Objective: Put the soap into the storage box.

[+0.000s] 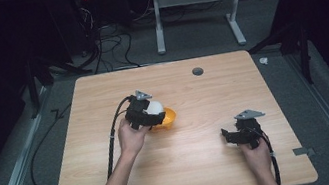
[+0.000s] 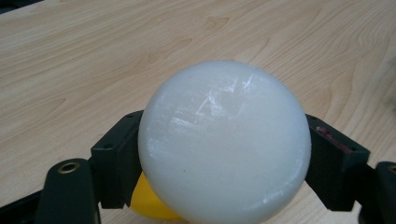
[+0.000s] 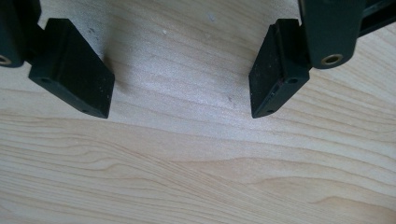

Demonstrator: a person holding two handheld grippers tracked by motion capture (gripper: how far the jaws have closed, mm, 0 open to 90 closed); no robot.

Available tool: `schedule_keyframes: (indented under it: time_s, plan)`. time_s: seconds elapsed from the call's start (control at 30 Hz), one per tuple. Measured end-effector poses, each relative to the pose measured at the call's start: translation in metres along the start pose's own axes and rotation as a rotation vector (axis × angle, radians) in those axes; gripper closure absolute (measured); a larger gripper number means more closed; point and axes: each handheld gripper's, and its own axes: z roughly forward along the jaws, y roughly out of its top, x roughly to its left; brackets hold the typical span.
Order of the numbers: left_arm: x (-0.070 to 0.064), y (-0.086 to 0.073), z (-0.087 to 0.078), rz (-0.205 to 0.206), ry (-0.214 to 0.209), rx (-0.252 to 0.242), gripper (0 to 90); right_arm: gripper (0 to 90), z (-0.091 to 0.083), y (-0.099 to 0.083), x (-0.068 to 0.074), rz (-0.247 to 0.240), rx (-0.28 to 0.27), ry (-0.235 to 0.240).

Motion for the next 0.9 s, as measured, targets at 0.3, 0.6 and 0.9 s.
schedule_keyframes:
  time_s: [0.3,0.6,0.9]
  plan:
    - [0.003,-0.003,0.017,-0.019,0.026,0.036,23.6,23.2,0.0,0.0,0.0,0.001,-0.001,0.0]
    - [0.003,-0.005,0.03,-0.03,0.035,0.07,23.6,23.2,0.0,0.0,0.0,0.001,-0.001,0.0]
    - [0.001,-0.008,0.037,-0.031,0.044,0.104,23.5,23.3,0.0,0.0,0.0,0.002,-0.001,0.001]
